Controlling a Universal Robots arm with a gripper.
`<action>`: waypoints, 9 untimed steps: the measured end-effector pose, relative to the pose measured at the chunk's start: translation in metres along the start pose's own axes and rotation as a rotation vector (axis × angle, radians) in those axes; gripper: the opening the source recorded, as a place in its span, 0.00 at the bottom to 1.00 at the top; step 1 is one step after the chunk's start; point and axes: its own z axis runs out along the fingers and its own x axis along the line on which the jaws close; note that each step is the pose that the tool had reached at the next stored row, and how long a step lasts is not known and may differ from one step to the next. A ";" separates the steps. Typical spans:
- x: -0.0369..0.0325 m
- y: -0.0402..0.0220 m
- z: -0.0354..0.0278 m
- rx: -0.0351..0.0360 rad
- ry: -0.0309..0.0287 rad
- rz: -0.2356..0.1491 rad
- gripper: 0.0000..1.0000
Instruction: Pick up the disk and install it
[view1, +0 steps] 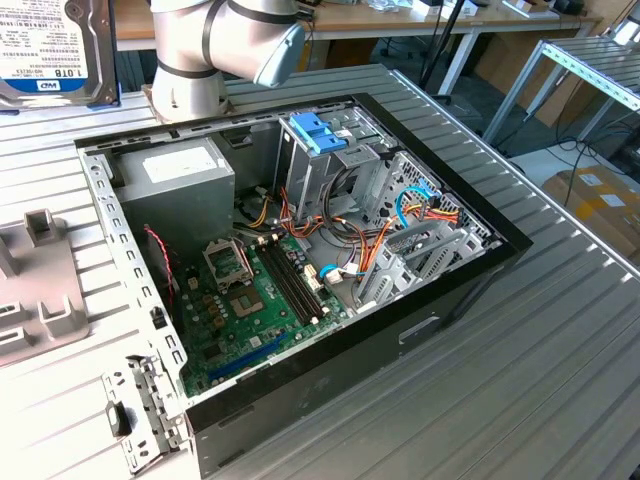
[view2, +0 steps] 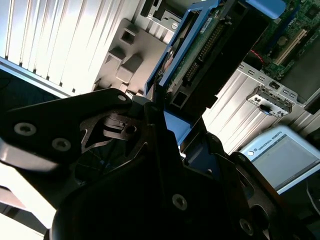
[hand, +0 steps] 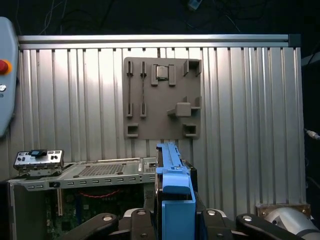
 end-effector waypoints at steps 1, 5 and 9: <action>0.0005 -0.0010 0.0002 0.0000 0.0000 0.000 0.37; 0.0023 -0.0030 0.0010 -0.0001 0.0001 0.000 0.37; 0.0044 -0.0039 0.0021 0.0000 0.0001 0.000 0.37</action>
